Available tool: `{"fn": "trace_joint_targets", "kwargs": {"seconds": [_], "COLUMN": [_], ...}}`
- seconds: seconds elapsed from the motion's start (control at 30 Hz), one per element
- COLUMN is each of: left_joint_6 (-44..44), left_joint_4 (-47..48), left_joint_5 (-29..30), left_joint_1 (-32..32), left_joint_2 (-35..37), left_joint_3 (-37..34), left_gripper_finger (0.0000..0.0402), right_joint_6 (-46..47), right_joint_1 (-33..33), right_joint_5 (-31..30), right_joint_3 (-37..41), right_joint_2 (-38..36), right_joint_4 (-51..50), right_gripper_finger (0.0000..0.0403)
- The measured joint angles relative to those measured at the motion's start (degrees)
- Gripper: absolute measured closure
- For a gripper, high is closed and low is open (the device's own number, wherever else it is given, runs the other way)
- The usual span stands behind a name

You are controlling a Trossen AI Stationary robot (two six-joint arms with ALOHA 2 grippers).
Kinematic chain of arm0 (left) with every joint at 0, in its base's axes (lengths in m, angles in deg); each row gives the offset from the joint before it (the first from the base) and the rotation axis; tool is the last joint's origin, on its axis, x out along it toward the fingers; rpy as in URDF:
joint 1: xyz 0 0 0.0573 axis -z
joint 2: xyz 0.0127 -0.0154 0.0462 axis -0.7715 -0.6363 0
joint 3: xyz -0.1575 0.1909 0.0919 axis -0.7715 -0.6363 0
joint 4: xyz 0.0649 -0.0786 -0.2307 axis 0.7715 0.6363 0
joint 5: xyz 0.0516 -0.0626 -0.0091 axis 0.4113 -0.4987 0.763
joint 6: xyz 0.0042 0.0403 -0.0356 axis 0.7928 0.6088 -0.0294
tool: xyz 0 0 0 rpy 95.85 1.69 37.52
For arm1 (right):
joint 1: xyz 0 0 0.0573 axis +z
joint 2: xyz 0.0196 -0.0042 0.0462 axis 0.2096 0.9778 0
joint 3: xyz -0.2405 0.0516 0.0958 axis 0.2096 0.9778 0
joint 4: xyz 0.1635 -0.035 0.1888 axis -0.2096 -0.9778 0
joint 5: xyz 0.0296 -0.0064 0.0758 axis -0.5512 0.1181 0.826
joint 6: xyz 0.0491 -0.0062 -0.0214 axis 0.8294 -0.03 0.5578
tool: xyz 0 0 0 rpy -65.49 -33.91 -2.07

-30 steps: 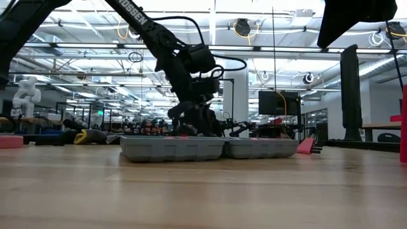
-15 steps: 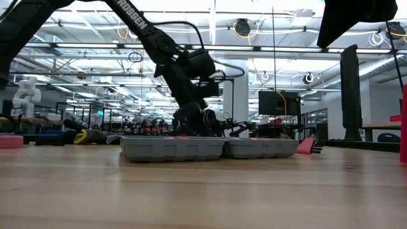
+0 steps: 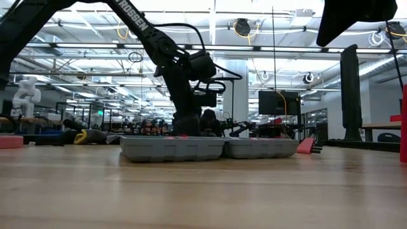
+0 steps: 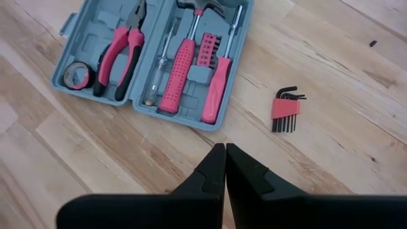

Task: Prefit tool cases
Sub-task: Put the red terminal block into the gray prefit tools case

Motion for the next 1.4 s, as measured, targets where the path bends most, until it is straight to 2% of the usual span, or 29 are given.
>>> {"fn": "trace_joint_targets", "kwargs": {"seconds": [0.23, 0.47, 0.63, 0.77, 0.83, 0.93, 1.13, 1.27, 1.4], "left_joint_6": [-2.84, 16.47, 31.52, 35.98, 32.68, 19.52, -8.49, -13.82, -16.87], "left_joint_4": [2.25, 3.45, 4.35, 6.94, 8.45, 9.33, 12.85, 13.75, 10.55], "left_joint_5": [0.19, -1.28, -9.02, -14.92, -16.58, -16.37, -8.92, -11.35, -9.2], "left_joint_1": [0.06, 0.26, -0.29, -1.15, -1.69, -2.42, -2.15, -0.18, 1.14], "left_joint_2": [1.1, 1.47, 3.32, 6.21, 7.29, 7.94, 7.96, 7.91, 5.94], "left_joint_3": [0.62, 0.71, 0.71, 0.78, 0.78, 0.8, 0.8, 0.65, 0.09], "left_gripper_finger": [0.0261, 0.0261, 0.0261, 0.0261, 0.0261, 0.0261, 0.0261, 0.0261, 0.0261], "right_joint_6": [0.0, 0.0, 0.05, 2.64, 4.02, 5.72, 5.31, 5.16, 4.59], "right_joint_1": [0.01, 0.01, 0.01, 0.01, 0.01, 0.01, 0.01, 0.01, 0.01], "right_joint_5": [0.01, 0.01, 0.37, 0.94, 2.28, 3.63, 3.51, 3.44, 3.42], "right_joint_3": [0.0, 0.0, 1.83, 4.18, 5.07, 5.91, 5.92, 5.92, 5.92], "right_joint_2": [0.0, 0.0, 0.02, 0.01, 0.02, 0.02, 0.0, 0.0, 0.0], "right_joint_4": [0.64, 0.61, 1.88, 2.06, 2.09, 1.93, 2.88, 3.44, 3.82], "right_gripper_finger": [0.0397, 0.0397, 0.0397, 0.0397, 0.0397, 0.0397, 0.0397, 0.0397, 0.0397]}}
